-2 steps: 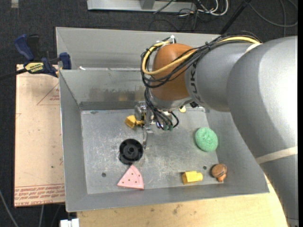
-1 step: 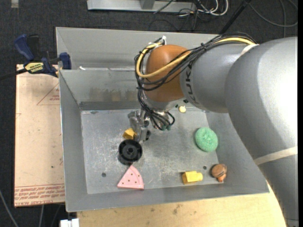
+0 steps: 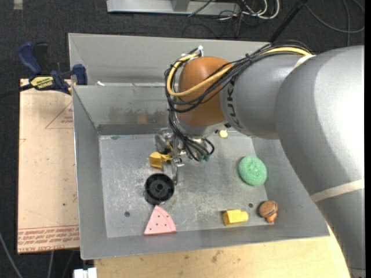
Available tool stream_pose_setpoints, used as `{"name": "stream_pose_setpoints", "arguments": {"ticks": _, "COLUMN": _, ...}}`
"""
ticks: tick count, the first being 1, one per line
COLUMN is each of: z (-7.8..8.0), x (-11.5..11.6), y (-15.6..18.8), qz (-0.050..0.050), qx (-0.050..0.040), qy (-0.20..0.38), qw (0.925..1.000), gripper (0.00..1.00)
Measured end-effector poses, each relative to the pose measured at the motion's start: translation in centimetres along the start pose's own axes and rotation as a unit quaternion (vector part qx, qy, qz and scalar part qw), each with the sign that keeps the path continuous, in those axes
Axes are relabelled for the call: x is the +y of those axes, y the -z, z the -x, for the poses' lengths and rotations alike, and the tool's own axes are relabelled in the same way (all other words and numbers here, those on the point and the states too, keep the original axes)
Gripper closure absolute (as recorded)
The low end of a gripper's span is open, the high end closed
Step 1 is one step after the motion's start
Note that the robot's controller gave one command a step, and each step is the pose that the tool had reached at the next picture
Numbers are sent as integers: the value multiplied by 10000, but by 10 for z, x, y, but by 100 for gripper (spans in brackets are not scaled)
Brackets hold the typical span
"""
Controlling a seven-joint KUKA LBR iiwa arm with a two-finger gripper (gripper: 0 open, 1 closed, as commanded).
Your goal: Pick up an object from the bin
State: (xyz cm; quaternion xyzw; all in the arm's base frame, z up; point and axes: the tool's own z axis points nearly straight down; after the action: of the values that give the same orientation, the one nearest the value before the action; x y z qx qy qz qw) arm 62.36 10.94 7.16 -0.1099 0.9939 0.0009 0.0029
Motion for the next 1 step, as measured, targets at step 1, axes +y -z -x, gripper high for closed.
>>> {"name": "stream_pose_setpoints", "arguments": {"ticks": 1, "z": 0, "x": 0, "y": 1, "qz": 2, "qx": -1, "qy": 2, "qw": 10000, "gripper": 100}}
